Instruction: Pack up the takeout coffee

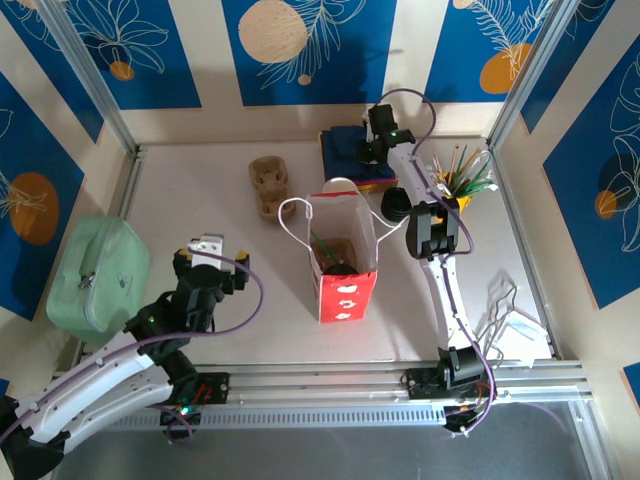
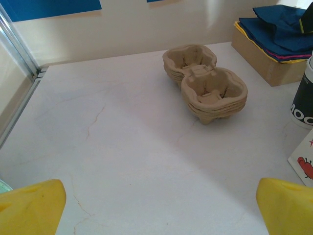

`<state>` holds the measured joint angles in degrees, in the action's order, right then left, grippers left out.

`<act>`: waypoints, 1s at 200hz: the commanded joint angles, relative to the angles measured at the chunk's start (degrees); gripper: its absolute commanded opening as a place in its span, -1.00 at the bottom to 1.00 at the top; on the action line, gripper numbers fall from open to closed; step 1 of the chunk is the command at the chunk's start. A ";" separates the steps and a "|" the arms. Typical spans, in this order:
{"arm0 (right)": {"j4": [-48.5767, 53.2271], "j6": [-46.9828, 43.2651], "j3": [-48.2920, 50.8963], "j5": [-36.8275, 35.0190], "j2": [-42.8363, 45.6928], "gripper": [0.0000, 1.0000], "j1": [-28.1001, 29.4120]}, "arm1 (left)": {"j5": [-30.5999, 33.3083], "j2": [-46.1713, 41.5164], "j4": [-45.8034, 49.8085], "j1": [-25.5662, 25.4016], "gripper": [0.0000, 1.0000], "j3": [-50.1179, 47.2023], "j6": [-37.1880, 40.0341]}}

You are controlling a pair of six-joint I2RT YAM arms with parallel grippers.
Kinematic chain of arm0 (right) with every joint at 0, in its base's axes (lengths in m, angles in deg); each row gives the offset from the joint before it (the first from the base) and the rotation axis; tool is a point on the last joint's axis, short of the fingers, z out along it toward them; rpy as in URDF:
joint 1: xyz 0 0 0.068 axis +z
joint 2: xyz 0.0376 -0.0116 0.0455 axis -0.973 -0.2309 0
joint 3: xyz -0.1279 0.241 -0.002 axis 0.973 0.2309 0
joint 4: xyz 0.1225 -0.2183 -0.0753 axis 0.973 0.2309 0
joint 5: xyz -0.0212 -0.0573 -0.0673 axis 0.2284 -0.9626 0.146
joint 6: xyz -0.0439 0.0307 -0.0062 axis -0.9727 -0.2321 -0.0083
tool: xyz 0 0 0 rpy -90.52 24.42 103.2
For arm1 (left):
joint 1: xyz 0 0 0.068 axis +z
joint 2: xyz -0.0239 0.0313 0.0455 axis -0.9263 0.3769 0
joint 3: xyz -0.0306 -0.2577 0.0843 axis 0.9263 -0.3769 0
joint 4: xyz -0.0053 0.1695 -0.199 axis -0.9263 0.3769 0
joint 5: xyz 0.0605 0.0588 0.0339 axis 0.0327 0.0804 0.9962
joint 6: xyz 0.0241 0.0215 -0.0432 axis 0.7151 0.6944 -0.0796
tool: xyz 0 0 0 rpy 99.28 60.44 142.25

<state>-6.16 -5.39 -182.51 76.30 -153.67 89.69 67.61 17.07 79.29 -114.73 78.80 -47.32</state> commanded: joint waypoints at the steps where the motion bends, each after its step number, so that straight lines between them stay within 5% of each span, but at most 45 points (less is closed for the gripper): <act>1: 1.27 0.53 -2.07 1.87 4.57 -0.46 -0.40 | 0.52 -0.51 -0.95 0.55 0.99 0.73 0.25; 200: 16.79 3.62 -3.96 8.55 26.73 -0.83 -1.14 | -1.22 -2.04 -2.62 0.49 0.99 1.02 1.48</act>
<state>4.70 -3.46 -184.59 80.22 -132.28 88.73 67.26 15.91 78.24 -114.73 78.80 -47.23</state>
